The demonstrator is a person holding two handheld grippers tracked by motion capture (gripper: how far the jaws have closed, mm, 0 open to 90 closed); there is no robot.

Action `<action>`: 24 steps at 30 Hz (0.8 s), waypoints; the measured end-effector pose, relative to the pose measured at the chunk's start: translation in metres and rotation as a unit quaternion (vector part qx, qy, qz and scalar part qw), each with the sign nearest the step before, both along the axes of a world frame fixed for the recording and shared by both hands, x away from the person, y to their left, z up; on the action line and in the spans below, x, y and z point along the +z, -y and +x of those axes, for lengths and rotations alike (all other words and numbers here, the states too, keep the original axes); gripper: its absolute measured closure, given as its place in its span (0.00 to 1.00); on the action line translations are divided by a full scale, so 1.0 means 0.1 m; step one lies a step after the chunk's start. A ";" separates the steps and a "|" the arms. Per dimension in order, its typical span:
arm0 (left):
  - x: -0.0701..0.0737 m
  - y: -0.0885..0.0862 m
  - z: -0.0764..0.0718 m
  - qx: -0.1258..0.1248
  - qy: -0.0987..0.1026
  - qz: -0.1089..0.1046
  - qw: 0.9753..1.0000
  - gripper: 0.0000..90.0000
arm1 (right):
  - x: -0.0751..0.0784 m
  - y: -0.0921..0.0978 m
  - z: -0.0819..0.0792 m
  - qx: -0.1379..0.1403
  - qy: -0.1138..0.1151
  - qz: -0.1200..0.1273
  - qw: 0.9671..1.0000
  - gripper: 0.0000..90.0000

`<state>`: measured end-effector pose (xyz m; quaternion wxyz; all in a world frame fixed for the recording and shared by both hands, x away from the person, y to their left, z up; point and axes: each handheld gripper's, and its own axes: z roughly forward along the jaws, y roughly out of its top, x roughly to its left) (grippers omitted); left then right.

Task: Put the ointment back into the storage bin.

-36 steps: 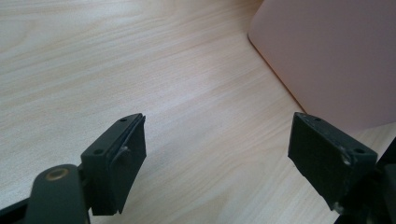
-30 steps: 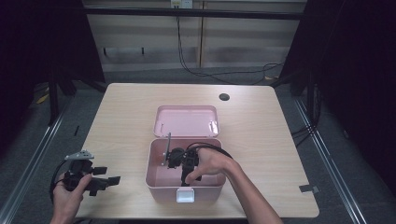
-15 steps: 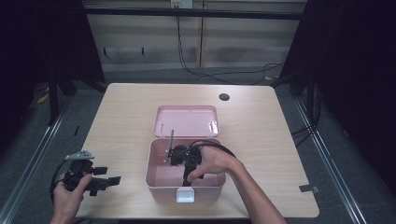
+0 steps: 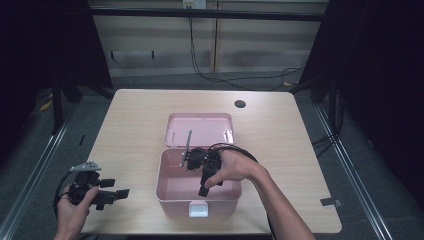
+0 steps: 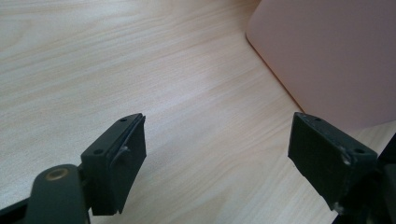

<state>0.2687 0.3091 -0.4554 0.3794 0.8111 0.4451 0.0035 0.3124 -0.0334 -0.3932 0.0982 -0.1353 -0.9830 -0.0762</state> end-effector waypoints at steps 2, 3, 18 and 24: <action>0.00 0.01 0.00 -0.001 0.000 0.001 1.000 0.21 | 0.02 0.02 0.00 -0.004 0.004 -0.003 1.000 0.48; 0.00 0.01 0.00 -0.001 0.001 0.001 1.000 0.21 | 0.03 0.02 0.00 0.000 0.005 -0.004 1.000 0.49; 0.00 0.00 0.00 0.001 0.000 0.001 1.000 0.21 | 0.37 0.15 0.01 -0.013 0.028 0.012 0.999 0.47; 0.00 0.00 0.00 0.000 0.000 0.001 1.000 0.21 | 0.48 0.22 -0.01 -0.018 0.037 0.022 0.999 0.47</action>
